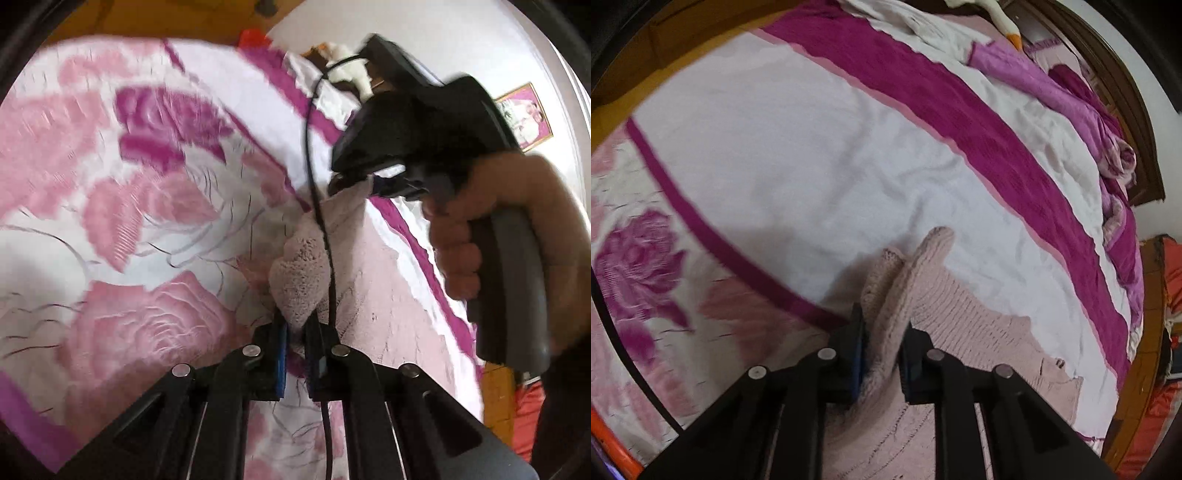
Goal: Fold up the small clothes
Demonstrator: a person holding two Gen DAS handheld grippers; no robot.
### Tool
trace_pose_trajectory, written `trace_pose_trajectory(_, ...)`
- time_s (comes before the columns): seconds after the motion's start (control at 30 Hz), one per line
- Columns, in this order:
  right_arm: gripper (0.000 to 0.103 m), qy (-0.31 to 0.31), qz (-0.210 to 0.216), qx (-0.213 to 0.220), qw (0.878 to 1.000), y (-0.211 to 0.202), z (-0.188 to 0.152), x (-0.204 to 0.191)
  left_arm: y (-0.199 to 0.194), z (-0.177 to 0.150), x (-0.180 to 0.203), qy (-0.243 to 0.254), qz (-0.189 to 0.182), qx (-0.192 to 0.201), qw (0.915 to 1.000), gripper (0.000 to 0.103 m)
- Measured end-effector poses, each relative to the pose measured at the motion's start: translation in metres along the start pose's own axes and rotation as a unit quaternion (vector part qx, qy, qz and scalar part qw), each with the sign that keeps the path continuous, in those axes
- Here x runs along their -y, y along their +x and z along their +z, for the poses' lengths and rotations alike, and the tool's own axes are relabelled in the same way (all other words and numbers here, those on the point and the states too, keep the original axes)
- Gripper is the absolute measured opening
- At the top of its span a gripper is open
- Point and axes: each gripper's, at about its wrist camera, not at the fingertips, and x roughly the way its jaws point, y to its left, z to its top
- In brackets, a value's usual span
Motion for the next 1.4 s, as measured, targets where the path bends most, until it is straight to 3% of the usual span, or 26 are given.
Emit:
trace_pose_trajectory(0.17,0.015,-0.069,-0.01,0.007,0.998,-0.006,-0.001,-0.026,0.0,-0.004,0.003,0.006,0.026,0.004,0.9996,0.0)
trace_pose_trajectory(0.33,0.015,-0.067,0.002,-0.001,0.998,0.006,0.001,-0.024,0.019,0.002,0.014,0.009,0.032,-0.001,0.9994,0.0)
trace_pose_trajectory(0.57,0.016,-0.098,0.013,0.027,0.995,-0.003,-0.01,-0.014,0.019,-0.006,0.036,0.046,0.052,0.023,0.9973,0.0)
trace_pose_trajectory(0.97,0.016,-0.074,0.049,0.074,0.993,-0.041,-0.042,0.056,0.024,-0.033,0.1,0.099,0.04,0.043,0.9933,0.0)
trace_pose_trajectory(1.4,0.016,-0.013,0.07,0.103,0.992,-0.048,-0.093,0.151,0.039,-0.066,0.152,0.156,0.022,0.037,0.9869,0.0)
